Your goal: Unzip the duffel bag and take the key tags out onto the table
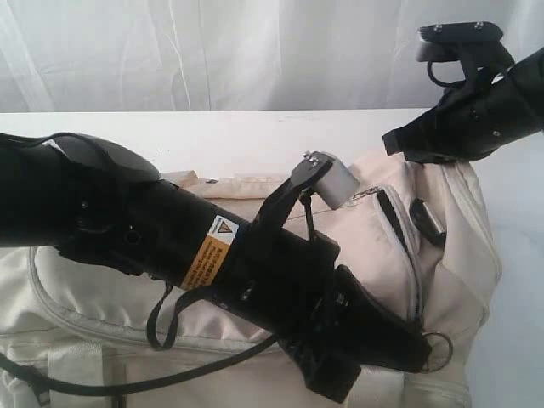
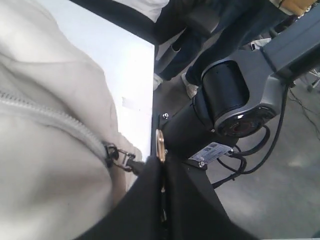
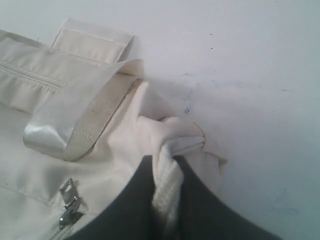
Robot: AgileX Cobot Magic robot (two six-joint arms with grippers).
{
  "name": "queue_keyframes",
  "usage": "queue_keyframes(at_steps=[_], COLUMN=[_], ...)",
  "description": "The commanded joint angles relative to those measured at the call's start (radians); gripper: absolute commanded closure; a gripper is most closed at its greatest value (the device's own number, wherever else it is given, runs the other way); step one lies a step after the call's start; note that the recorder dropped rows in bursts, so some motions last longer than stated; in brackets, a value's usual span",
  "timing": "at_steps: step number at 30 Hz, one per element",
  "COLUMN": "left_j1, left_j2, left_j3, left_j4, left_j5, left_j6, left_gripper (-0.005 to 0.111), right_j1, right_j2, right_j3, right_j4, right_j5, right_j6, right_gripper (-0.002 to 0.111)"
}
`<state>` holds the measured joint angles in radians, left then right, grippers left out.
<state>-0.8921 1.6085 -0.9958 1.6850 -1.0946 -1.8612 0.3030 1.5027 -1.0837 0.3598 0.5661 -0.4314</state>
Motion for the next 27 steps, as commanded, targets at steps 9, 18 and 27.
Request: queue_keyframes(at_steps=[9,18,27], left_j1=[-0.017,-0.017,-0.017], left_j2=[-0.104,-0.213,-0.211], left_j3=[0.007,0.007,0.007], left_j4=[0.059,0.059,0.059], left_j5=[0.023,0.124,0.274], left_j6=[-0.03,-0.038,-0.024], left_gripper=[0.107,0.107,0.107], right_j1=[-0.092,-0.094,-0.094], right_j2=[-0.016,-0.058,-0.199], right_j3=[-0.025,-0.025,-0.025], right_j4=[-0.02,0.004,0.107], right_j5=[-0.103,-0.05,0.314], right_j6=[-0.006,-0.006,-0.008], right_gripper=[0.066,0.047,0.047])
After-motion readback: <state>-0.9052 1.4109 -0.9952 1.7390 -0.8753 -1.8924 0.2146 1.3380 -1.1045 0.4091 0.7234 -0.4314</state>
